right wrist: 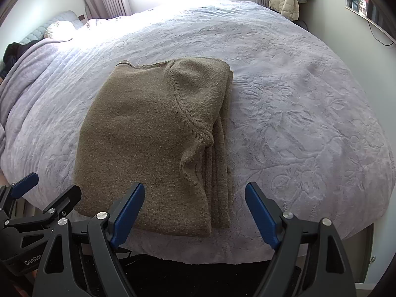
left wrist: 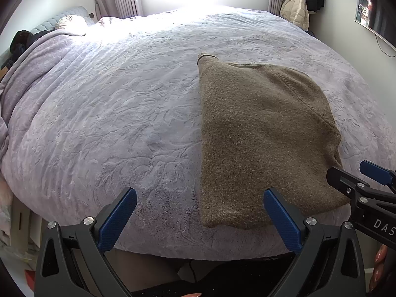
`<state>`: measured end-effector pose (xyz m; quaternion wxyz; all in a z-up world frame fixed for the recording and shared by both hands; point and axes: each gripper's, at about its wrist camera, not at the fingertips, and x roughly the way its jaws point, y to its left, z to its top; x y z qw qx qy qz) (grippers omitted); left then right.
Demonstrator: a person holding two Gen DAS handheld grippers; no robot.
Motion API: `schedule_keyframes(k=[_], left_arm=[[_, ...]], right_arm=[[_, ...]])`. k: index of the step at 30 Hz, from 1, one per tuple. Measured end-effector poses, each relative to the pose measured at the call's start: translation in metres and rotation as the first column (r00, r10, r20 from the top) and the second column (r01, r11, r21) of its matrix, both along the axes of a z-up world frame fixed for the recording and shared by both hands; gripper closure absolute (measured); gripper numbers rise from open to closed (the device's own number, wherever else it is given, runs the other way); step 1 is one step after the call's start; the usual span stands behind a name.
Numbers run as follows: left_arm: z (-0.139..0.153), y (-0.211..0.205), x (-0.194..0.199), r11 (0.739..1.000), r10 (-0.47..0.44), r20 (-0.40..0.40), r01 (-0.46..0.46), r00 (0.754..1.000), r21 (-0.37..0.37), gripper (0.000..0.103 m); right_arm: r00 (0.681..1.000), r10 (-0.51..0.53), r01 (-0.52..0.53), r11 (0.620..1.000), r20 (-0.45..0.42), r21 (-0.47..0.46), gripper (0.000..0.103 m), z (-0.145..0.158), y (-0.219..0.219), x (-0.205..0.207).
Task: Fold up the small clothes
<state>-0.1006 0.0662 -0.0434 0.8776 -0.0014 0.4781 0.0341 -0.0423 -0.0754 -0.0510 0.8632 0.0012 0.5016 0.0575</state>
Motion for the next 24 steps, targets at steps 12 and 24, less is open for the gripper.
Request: schedule_keyframes(k=[12,24], left_arm=[[-0.0015,-0.0006,-0.0006,1.000,0.006,0.001,-0.006,1.000,0.000,0.000],[-0.0015,0.0032,-0.0016,1.000,0.005,0.007,-0.005,1.000,-0.013,0.000]], right_arm=[[1.000,0.000,0.000,1.000,-0.001,0.000,0.017,-0.0002,0.0000,0.0001],[1.000,-0.004,0.004,1.000,0.000,-0.010,0.017,-0.0001,0.0041,-0.0024]])
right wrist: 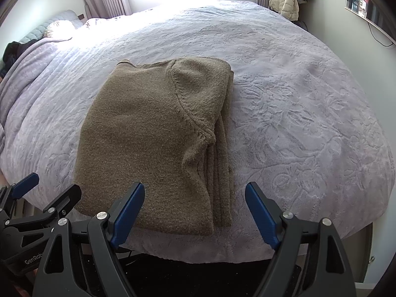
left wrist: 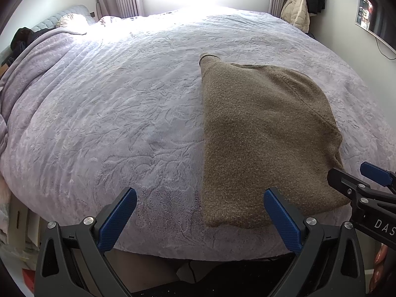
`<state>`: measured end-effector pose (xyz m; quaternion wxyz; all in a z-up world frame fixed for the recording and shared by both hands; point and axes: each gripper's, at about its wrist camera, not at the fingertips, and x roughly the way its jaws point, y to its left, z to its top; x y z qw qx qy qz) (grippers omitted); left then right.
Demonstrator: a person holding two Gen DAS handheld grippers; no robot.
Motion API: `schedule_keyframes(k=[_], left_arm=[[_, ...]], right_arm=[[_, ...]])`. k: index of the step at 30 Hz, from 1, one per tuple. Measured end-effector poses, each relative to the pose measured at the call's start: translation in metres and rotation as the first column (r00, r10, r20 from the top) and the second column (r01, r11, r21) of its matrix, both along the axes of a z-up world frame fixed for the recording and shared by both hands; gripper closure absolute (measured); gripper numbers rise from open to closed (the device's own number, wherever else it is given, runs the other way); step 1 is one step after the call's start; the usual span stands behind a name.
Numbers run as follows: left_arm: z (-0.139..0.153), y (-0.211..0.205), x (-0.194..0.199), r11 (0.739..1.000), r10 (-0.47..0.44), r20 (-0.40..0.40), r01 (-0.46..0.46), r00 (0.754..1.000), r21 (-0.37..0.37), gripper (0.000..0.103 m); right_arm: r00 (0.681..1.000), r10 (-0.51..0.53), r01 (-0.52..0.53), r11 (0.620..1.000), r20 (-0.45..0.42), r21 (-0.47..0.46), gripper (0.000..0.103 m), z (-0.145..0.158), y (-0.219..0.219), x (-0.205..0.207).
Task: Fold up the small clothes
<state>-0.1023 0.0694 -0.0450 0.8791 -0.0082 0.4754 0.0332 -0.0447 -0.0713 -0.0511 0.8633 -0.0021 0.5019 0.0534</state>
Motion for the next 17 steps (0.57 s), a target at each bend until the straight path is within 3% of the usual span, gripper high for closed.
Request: schedule_keyframes(k=[17], left_arm=[[-0.0024,-0.0052,-0.0005,0.999,-0.037,0.033,0.036,0.999,0.002,0.000]], right_arm=[[1.000,-0.005,0.005,1.000,-0.008,-0.010,0.017,-0.0037,-0.0005,0.0022]])
